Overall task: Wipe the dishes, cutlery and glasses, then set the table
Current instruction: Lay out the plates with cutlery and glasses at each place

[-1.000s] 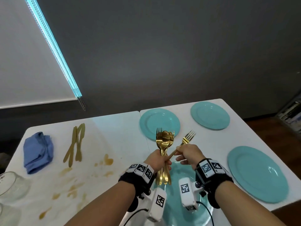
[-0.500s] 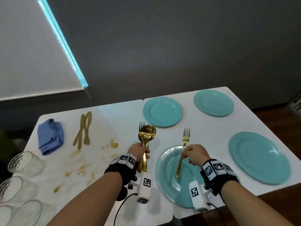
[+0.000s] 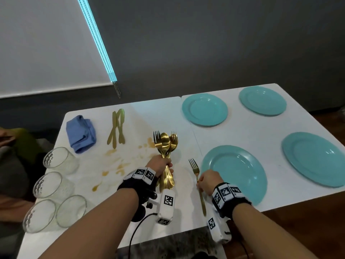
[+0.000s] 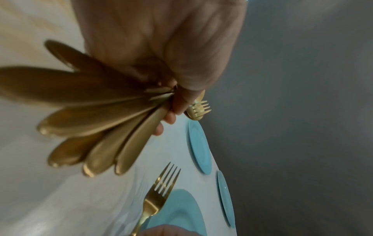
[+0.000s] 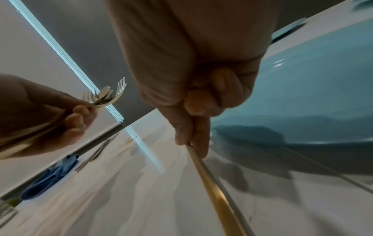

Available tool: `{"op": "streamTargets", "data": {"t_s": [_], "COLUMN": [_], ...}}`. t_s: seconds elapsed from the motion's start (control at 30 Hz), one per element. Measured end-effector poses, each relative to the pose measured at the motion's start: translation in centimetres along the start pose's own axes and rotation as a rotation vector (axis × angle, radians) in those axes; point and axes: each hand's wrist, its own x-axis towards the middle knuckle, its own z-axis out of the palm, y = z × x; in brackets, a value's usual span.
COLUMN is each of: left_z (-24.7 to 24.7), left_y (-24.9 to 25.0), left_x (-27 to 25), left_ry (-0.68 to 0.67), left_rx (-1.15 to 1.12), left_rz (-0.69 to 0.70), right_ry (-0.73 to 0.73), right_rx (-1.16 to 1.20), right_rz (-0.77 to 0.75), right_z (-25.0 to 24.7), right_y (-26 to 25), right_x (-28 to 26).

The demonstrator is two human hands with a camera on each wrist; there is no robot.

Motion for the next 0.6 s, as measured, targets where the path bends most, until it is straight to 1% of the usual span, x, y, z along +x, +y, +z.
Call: {"op": "streamTargets", "data": {"t_s": [0.27,0.4,0.6], "left_z": [-2.0,-2.3,-2.3], "left_y": [-1.6,-2.3,-2.7], "left_x": [-0.4,-0.3,-0.3], "left_ry": [0.013,0.018,0.002], "left_rx": [-0.042,-0.051,-0.051], "left_rz": [0.003,0.003,0.019], "right_ry": [0.098,0.163,0.216], "right_rx": [-0.134,-0.160,-0.201], "right_rz": [0.065,0.114,0.122], "right_z": [1.3,1.6,1.8], "right_y": [-0.5,-1.1,-1.6], "right_x": [0.7,0.8,0.6]}}
